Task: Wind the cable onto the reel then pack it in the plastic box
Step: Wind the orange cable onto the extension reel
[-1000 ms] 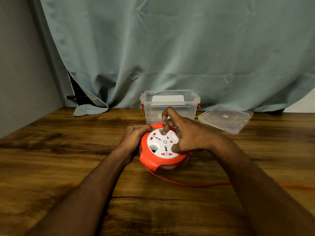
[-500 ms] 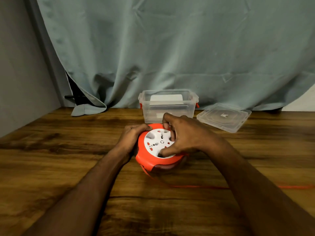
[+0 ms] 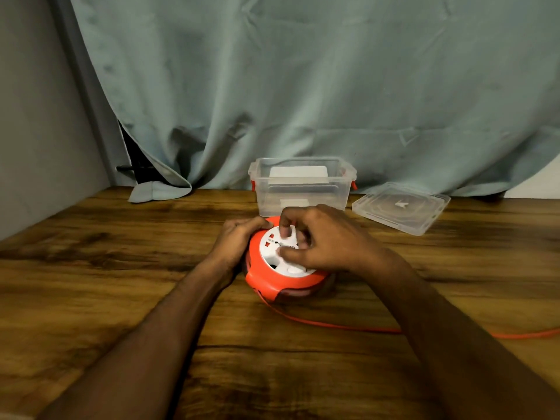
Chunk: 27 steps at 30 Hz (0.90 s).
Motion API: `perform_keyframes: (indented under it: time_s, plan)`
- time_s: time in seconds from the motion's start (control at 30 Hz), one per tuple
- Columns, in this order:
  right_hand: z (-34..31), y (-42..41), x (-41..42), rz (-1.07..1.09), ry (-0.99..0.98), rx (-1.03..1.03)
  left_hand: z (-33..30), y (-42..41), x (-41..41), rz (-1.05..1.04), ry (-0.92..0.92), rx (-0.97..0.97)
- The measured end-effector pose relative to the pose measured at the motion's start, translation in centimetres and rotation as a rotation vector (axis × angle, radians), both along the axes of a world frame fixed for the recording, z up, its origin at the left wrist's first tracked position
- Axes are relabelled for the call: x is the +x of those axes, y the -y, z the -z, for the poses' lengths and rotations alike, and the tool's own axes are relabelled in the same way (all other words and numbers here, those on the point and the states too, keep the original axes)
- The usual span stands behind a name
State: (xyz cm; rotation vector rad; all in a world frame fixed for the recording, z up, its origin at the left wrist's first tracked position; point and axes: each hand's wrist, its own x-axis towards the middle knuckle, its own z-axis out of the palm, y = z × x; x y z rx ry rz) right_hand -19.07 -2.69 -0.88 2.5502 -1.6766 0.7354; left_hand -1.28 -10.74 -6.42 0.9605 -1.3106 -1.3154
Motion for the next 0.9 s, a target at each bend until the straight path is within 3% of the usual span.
perform_keyframes:
  time_s: [0.2,0.5,0.9]
  plan:
    - [-0.7,0.2,-1.4,-0.067,0.011,0.194,0.1,-0.1,0.1,0.011,0.051,-0.002]
    - [-0.9,0.4,-1.8,-0.101,0.061,0.248,-0.3,-0.5,0.0,0.005,0.029,0.003]
    - [-1.0,-0.3,-1.1,0.056,-0.087,0.112,-0.4,-0.6,-0.2,0.023,0.024,0.035]
